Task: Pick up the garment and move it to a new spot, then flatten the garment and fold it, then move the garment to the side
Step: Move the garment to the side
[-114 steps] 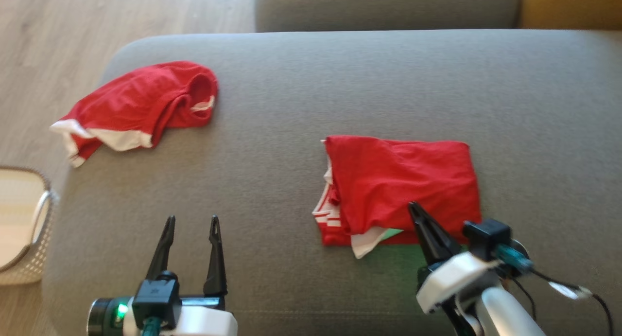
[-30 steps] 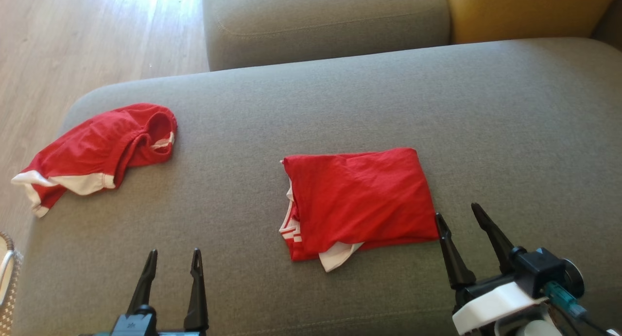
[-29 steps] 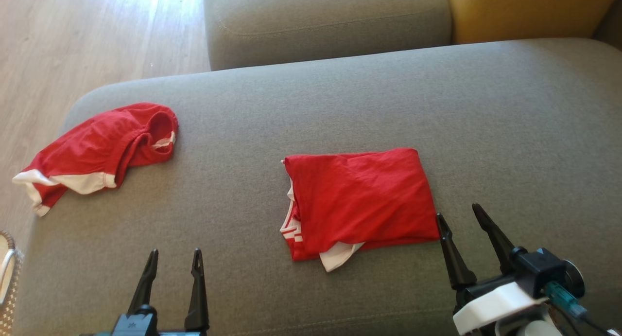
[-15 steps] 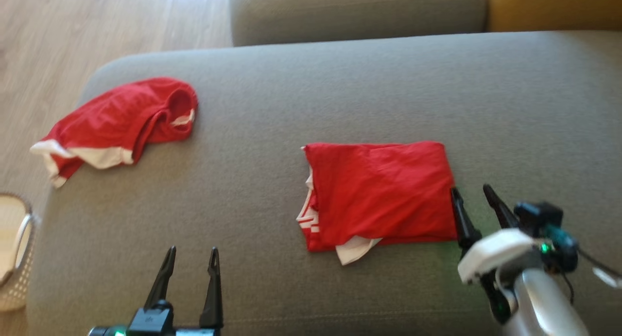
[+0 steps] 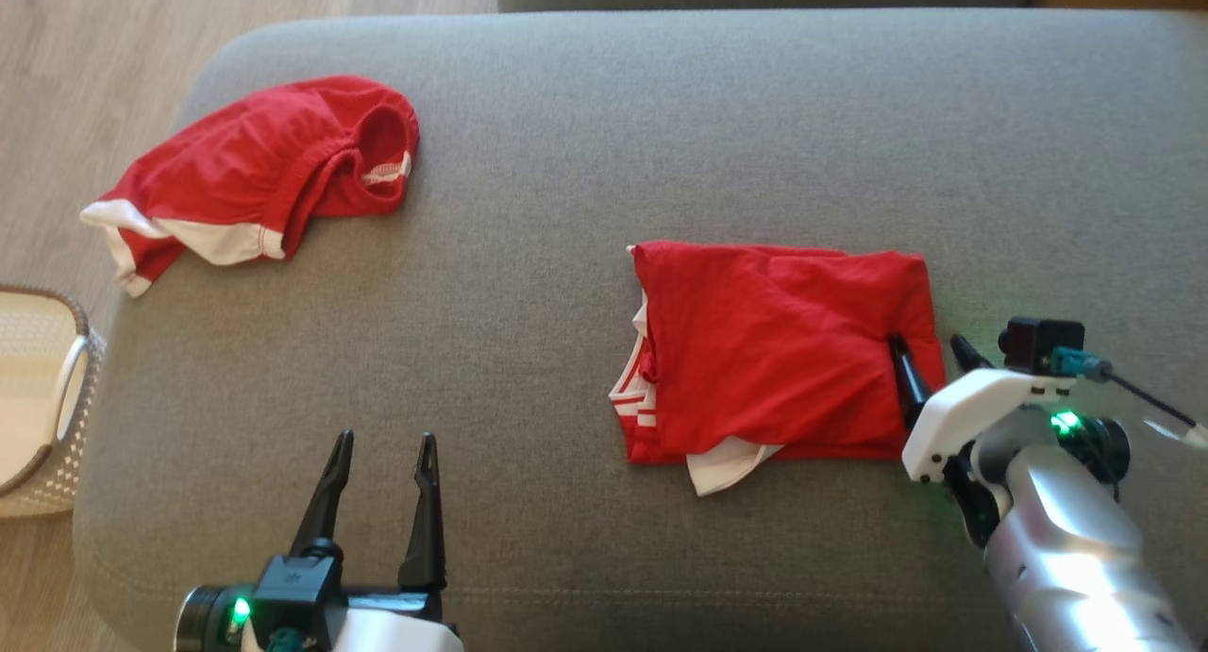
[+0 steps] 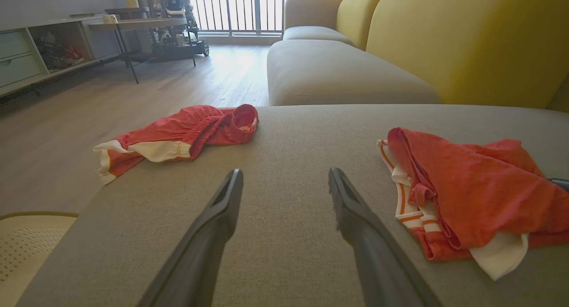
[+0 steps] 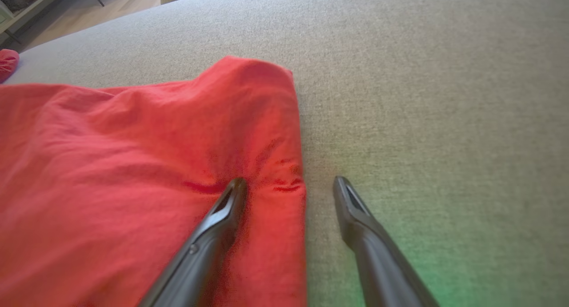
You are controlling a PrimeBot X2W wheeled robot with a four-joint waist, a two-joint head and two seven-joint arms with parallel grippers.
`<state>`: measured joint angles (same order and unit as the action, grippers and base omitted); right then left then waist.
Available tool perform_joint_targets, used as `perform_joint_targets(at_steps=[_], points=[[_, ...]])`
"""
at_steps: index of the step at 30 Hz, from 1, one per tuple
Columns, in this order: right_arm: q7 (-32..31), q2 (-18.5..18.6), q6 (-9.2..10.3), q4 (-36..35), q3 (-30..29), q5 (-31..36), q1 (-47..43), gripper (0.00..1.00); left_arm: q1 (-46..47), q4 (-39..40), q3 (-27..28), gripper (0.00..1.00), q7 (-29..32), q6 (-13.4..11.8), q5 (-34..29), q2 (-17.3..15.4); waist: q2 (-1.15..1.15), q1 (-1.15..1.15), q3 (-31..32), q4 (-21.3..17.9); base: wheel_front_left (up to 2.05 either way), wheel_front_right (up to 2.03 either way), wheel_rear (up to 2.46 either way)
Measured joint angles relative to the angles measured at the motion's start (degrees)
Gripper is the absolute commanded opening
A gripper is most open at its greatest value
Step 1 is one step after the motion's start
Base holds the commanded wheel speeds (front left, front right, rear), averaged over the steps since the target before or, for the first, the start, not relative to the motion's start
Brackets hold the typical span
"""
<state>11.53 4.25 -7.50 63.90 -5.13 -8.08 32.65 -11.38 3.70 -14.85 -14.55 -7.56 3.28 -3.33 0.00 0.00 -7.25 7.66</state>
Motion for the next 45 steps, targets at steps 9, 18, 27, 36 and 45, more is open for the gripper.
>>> perform_joint_targets(at_steps=[9,18,27,36,45], points=[[0.99,-0.01,0.0,2.12,5.28,-2.54,3.95,0.0,0.85,0.27,-0.89,1.0,0.0,-0.09,0.59,0.0,0.0,0.0,-2.28,-0.01,0.0,0.0,0.0],[2.19,7.47,-0.02,1.23,6.58,-1.56,13.7,0.0,5.34,3.49,-1.99,1.0,-0.01,-0.33,1.4,0.02,0.0,0.0,-7.02,-1.29,0.0,0.0,0.0],[2.04,19.9,-0.02,2.69,1.29,4.91,26.7,0.0,9.6,4.44,-4.1,1.0,-0.01,-0.35,1.4,0.15,0.0,0.0,-13.15,-2.29,0.0,0.0,0.0],[0.32,26.83,-0.02,2.6,-1.91,12.11,30.34,0.0,12.11,4.48,-5.64,1.0,-0.07,-1.09,1.41,0.25,0.0,0.0,-16.71,-3.76,0.0,0.0,0.0],[-1.92,29.53,-0.02,-1.05,1.41,16.18,31.3,0.0,14.08,4.39,-6.55,1.0,-0.1,-1.52,2.0,0.26,0.0,0.01,-18.4,-4.35,0.0,0.0,0.0]])
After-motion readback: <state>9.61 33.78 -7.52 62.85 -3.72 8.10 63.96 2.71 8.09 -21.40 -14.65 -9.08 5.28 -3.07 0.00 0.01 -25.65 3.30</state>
